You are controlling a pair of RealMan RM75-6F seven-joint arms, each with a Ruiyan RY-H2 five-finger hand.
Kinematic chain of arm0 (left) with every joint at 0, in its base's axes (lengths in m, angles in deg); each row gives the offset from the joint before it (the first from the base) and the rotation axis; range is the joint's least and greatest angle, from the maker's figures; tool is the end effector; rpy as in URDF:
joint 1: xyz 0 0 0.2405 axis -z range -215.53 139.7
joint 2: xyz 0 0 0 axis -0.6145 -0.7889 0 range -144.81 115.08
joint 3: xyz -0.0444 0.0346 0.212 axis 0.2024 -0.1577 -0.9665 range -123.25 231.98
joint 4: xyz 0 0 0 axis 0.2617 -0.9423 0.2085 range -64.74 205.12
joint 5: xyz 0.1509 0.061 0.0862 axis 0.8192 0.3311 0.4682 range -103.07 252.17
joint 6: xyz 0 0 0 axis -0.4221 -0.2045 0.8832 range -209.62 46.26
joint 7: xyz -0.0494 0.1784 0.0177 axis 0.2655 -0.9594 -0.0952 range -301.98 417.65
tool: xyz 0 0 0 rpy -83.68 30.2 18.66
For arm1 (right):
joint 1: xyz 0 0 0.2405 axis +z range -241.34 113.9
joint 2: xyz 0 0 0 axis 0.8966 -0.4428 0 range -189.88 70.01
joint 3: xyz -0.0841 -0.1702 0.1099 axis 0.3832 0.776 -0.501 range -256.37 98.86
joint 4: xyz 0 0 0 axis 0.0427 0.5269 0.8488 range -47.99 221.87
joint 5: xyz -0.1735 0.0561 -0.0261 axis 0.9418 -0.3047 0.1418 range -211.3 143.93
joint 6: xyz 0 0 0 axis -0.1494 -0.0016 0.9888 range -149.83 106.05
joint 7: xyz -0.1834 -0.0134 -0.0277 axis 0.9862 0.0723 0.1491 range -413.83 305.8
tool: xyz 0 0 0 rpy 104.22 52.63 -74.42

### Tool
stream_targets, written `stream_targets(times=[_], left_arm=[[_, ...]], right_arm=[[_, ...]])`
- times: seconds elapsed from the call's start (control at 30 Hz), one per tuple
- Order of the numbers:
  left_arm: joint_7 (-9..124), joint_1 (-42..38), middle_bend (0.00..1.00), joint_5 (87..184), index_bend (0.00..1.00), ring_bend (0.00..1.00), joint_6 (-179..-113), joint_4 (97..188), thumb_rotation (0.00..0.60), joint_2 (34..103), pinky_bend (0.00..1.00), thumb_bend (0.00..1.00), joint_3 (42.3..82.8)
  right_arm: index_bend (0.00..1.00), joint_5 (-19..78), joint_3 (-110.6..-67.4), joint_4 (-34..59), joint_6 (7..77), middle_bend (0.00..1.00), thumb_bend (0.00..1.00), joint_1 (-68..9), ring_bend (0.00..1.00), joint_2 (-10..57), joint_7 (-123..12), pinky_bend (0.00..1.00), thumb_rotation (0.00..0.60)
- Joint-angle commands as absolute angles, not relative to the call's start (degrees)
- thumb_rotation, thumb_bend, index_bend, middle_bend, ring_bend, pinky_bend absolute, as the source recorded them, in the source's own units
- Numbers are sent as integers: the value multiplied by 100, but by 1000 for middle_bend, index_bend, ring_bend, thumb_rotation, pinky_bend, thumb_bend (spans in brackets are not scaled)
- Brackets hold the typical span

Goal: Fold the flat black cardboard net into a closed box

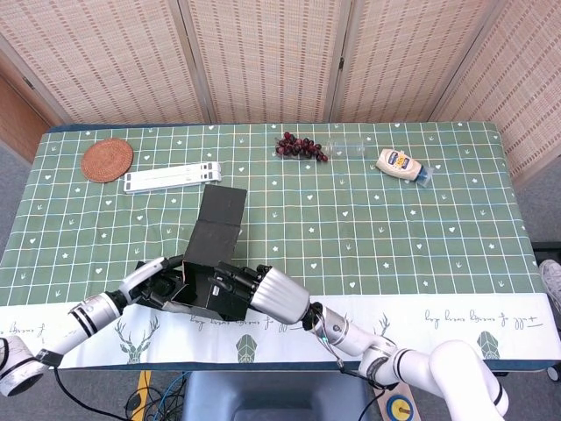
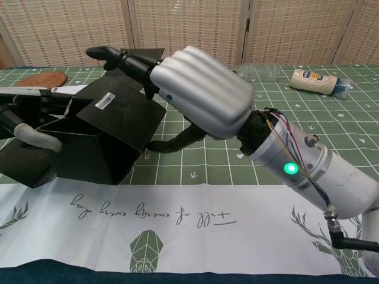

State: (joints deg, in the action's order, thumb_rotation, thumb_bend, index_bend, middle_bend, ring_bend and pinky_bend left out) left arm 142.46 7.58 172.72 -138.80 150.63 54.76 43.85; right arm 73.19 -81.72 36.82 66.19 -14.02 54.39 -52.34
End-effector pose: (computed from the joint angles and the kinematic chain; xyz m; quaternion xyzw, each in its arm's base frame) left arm -0.1648 0.3104 0.0367 -0.5401 -0.7349 -0.4065 0.0547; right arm 0.0113 -0.2757 -0.0392 0.7277 -0.0537 0.6359 0.2515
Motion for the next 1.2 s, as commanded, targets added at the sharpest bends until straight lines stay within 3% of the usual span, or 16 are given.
stream_targets(times=[0.03, 0.5, 0.73, 1.2], left_arm=[[13839, 758, 202, 17217, 251, 535, -13714, 14946, 600, 5730, 847, 103, 4411], [13177, 763, 202, 17040, 250, 534, -13450, 14774, 600, 6224, 847, 103, 4461], [13136, 746, 202, 16980, 244, 534, -13407, 14725, 600, 6298, 847, 103, 4457], [13167, 789, 202, 17052, 221, 567, -13379, 14637, 600, 6402, 847, 103, 4410]], right_arm=[[0, 7366, -8023, 3890, 6553, 173, 165, -1461, 487, 5532, -5286, 831, 600], [9, 7375, -7818, 4631, 6435, 195, 164, -1486, 517, 5925, -5687, 831, 600], [210, 7372, -7788, 4895, 6372, 304, 178, -1398, 593, 6064, -5867, 842, 600], [357, 7413, -7688, 4750, 6183, 386, 179, -1235, 643, 5884, -5815, 865, 600]])
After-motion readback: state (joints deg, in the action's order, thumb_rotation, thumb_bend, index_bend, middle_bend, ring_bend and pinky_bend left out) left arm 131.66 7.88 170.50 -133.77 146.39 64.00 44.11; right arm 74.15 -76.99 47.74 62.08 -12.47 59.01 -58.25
